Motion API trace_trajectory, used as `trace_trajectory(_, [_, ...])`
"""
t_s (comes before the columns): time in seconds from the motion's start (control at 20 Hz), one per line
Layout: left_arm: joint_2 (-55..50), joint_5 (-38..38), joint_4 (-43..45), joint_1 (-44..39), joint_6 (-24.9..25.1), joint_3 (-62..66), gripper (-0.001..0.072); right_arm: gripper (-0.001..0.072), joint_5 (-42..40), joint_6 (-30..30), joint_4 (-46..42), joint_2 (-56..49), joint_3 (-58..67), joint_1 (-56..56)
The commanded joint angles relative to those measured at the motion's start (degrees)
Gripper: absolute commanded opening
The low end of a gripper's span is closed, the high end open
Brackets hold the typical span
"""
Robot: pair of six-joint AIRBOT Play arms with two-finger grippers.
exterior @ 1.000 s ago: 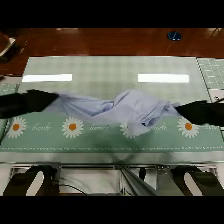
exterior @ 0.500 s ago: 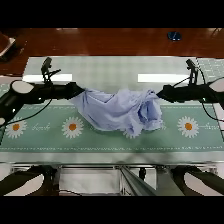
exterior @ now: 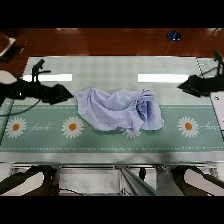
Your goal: Fold the shirts.
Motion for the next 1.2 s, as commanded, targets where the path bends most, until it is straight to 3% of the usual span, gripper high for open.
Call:
trace_trajectory(0.0, [7.5,3.0,-3.4,-4.4,-0.8,-17.0,0.0507,0.0403,-2.3,1.8,-1.4,11.4,-16.9,-8.0])
trace_trajectory(0.15, [7.6,14.7,-14.2,-14.8,-0.8,-28.5,0.0508,0.0403,-10.4,2.5,4.9,22.3,-32.5,-6.4])
trace_trajectory(0.3, [5.5,25.5,-21.4,-22.7,-0.8,-30.2,0.0508,0.0403,-9.4,2.4,3.9,23.5,-35.5,-5.1])
trace_trajectory(0.5, [-1.3,33.9,-25.6,-28.4,-0.8,-26.5,0.0508,0.0403,-8.9,2.4,2.3,23.5,-35.6,-5.1])
trace_trajectory(0.7, [-7.6,34.7,-25.6,-30.2,-0.8,-19.6,0.0507,0.0403,-8.3,2.5,-0.4,23.5,-35.6,-5.1])
trace_trajectory(0.75, [-9.0,34.2,-25.6,-30.2,-0.6,-17.8,0.0474,0.0403,-8.5,2.5,-0.4,23.3,-35.6,-5.1])
trace_trajectory(0.85, [-10.9,30.8,-24.3,-29.3,4.9,-14.8,0.0010,0.0403,-8.5,1.7,1.7,21.2,-35.6,-5.1])
trace_trajectory(1.15, [-10.3,27.6,-24.3,-26.0,6.7,-12.5,0.0014,0.0403,-9.4,-8.9,15.6,8.5,-35.3,-5.1])
